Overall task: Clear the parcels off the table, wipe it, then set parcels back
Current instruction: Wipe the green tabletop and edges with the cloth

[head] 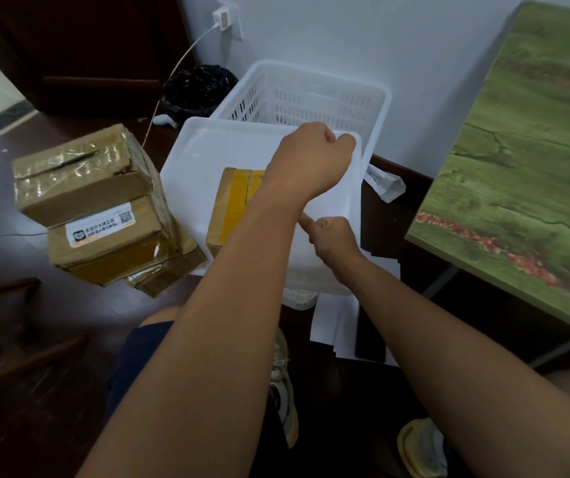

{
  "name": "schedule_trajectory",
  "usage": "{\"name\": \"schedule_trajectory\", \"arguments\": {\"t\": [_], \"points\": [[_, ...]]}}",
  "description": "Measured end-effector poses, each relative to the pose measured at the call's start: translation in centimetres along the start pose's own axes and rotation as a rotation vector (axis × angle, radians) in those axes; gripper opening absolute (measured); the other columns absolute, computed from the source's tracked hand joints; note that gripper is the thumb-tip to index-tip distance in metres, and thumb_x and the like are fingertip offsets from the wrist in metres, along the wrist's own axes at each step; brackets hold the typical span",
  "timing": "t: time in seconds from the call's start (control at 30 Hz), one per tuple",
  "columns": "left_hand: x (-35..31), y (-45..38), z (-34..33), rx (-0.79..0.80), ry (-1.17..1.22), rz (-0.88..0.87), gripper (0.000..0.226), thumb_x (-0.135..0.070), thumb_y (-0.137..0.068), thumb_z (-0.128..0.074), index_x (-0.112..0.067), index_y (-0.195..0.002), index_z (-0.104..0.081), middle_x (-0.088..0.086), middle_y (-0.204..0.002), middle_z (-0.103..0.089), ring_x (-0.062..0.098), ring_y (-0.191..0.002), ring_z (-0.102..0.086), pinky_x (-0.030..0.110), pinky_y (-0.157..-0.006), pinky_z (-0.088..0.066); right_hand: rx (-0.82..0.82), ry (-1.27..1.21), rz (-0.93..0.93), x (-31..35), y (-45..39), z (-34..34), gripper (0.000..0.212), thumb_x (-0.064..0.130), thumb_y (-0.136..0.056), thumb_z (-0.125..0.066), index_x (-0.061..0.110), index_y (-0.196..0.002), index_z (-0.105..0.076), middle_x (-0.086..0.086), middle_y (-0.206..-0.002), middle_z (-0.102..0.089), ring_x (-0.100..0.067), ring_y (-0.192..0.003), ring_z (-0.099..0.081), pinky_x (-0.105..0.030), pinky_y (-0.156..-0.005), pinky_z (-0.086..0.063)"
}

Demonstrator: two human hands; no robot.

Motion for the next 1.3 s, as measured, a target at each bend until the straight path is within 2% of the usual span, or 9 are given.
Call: {"name": "schedule_trajectory", "arguments": {"t": [0.17, 0.23, 0.33, 0.43, 0.67, 0.8, 0.87, 1.0, 1.3], "points": [[0.1, -0.1, -0.1, 0.007, -0.003, -0.009, 0.012, -0.030, -0.093, -0.047, -0.019, -0.090, -0.050, -0.001, -0.089, -0.051, 0.015, -0.080, -0.046, 0.040, -0.085, -0.050, 0.068, 0.000, -0.009, 1.4, 0.2, -0.1, 0.054, 0.051, -0.097, -0.053, 0.017, -0.057, -0.036, -0.001, -0.056, -0.036, -0.013, -0.050, -0.030, -0.026, -0.052, -0.028], [0.2, -0.1, 0.0, 0.003, 0.003, -0.001, 0.015, -0.030, -0.092, -0.047, -0.017, -0.083, -0.048, -0.001, -0.081, -0.048, 0.015, -0.073, -0.043, 0.036, -0.073, -0.046, 0.109, -0.044, -0.064, 1.4, 0.2, 0.0, 0.053, 0.056, -0.095, -0.051, 0.019, -0.059, -0.039, 0.000, -0.056, -0.038, -0.012, -0.050, -0.029, -0.025, -0.050, -0.027], [1.0, -0.2, 0.5, -0.007, -0.028, 0.064, 0.026, -0.033, -0.094, -0.046, -0.013, -0.077, -0.048, -0.002, -0.070, -0.045, 0.014, -0.062, -0.042, 0.028, -0.059, -0.036, 0.177, -0.168, -0.126, 1.3, 0.2, 0.0, 0.061, 0.066, -0.090, -0.052, 0.022, -0.049, -0.036, 0.002, -0.051, -0.035, -0.014, -0.053, -0.026, -0.030, -0.055, -0.027], [1.8, -0.5, 1.0, -0.014, -0.025, 0.118, 0.032, -0.037, -0.094, -0.045, -0.014, -0.072, -0.046, -0.003, -0.069, -0.045, 0.012, -0.063, -0.044, 0.028, -0.058, -0.035, 0.170, -0.213, -0.140, 1.5, 0.2, 0.1, 0.064, 0.068, -0.085, -0.058, 0.022, -0.046, -0.035, 0.002, -0.049, -0.034, -0.014, -0.054, -0.027, -0.032, -0.057, -0.028], [2.2, -0.4, 1.4, -0.014, 0.002, 0.130, 0.036, -0.036, -0.094, -0.046, -0.016, -0.065, -0.037, -0.004, -0.062, -0.037, 0.013, -0.058, -0.038, 0.028, -0.057, -0.031, 0.054, -0.196, -0.105, 1.7, 0.1, 0.5, 0.051, 0.041, -0.090, -0.067, 0.014, -0.057, -0.040, -0.004, -0.049, -0.037, -0.015, -0.044, -0.029, -0.029, -0.048, -0.030], [2.4, -0.4, 1.5, -0.016, 0.005, 0.128, 0.037, -0.037, -0.094, -0.046, -0.017, -0.065, -0.038, -0.005, -0.063, -0.038, 0.013, -0.059, -0.038, 0.028, -0.057, -0.031, 0.039, -0.199, -0.109, 1.6, 0.2, 0.3, 0.034, 0.014, -0.091, -0.061, 0.011, -0.060, -0.047, -0.003, -0.045, -0.037, -0.014, -0.041, -0.029, -0.028, -0.048, -0.029], [2.3, -0.5, 1.4, -0.008, 0.008, 0.128, 0.036, -0.037, -0.095, -0.046, -0.017, -0.066, -0.039, -0.005, -0.064, -0.040, 0.013, -0.060, -0.040, 0.028, -0.057, -0.031, 0.028, -0.233, -0.110, 1.6, 0.2, 0.4, 0.032, 0.005, -0.088, -0.055, 0.012, -0.058, -0.044, -0.001, -0.043, -0.035, -0.014, -0.040, -0.027, -0.028, -0.047, -0.026], [2.3, -0.5, 1.3, -0.002, 0.004, 0.121, 0.036, -0.037, -0.094, -0.046, -0.018, -0.065, -0.038, -0.006, -0.061, -0.038, 0.012, -0.056, -0.038, 0.027, -0.055, -0.030, 0.013, -0.342, -0.119, 1.4, 0.2, 0.7, 0.044, 0.000, -0.084, -0.051, 0.017, -0.046, -0.036, -0.002, -0.044, -0.030, -0.014, -0.040, -0.022, -0.029, -0.047, -0.022], [2.6, -0.6, 1.6, -0.010, 0.012, 0.118, 0.036, -0.037, -0.093, -0.047, -0.019, -0.064, -0.035, -0.006, -0.059, -0.037, 0.012, -0.053, -0.035, 0.027, -0.054, -0.029, -0.029, -0.501, -0.061, 4.4, 0.6, 1.3, 0.042, 0.001, -0.082, -0.050, 0.020, -0.049, -0.032, -0.001, -0.046, -0.027, -0.015, -0.042, -0.019, -0.029, -0.045, -0.018]]}}
Point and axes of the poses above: each hand's wrist, its own y-axis away from the middle knuckle, its own z-axis out of the back of the hand, x = y × z, the point moved 8 cm from there along -y, towards the middle knuckle
